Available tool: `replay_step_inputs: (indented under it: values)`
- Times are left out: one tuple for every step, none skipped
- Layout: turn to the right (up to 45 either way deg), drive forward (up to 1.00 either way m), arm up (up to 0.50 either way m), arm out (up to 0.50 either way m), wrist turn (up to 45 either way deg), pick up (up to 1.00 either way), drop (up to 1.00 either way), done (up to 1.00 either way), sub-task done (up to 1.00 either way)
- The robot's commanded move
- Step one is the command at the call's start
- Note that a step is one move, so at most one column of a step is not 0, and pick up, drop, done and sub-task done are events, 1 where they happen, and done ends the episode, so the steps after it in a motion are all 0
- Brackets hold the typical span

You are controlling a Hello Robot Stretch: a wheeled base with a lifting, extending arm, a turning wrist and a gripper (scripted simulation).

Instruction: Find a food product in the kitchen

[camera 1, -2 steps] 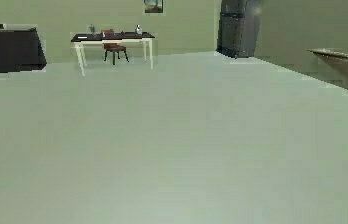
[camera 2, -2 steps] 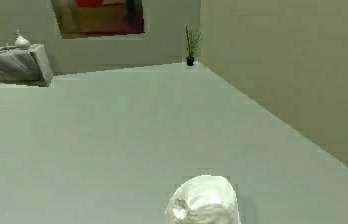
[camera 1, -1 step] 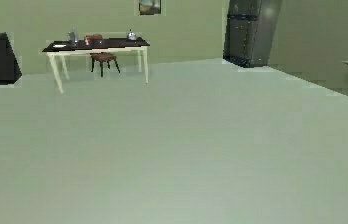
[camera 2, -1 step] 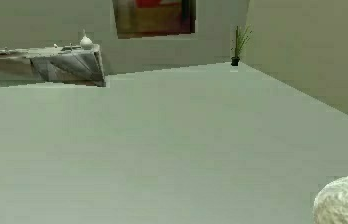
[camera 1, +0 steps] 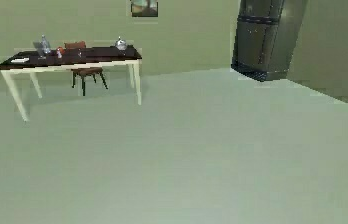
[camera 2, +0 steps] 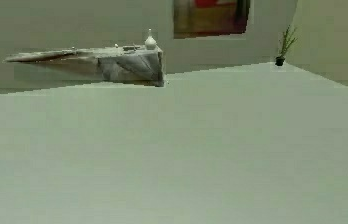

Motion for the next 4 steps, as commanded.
replay_step_inputs:
  values:
    - [0.0,1.0,0.0,0.0,0.0,0.0,0.0,0.0,0.0]
    - [0.0,1.0,0.0,0.0,0.0,0.0,0.0,0.0,0.0]
    - [-3.0,0.0,0.0,0.0,0.0,0.0,0.0,0.0,0.0]
    - [0.0,0.85,0.0,0.0,0.0,0.0,0.0,0.0,0.0]
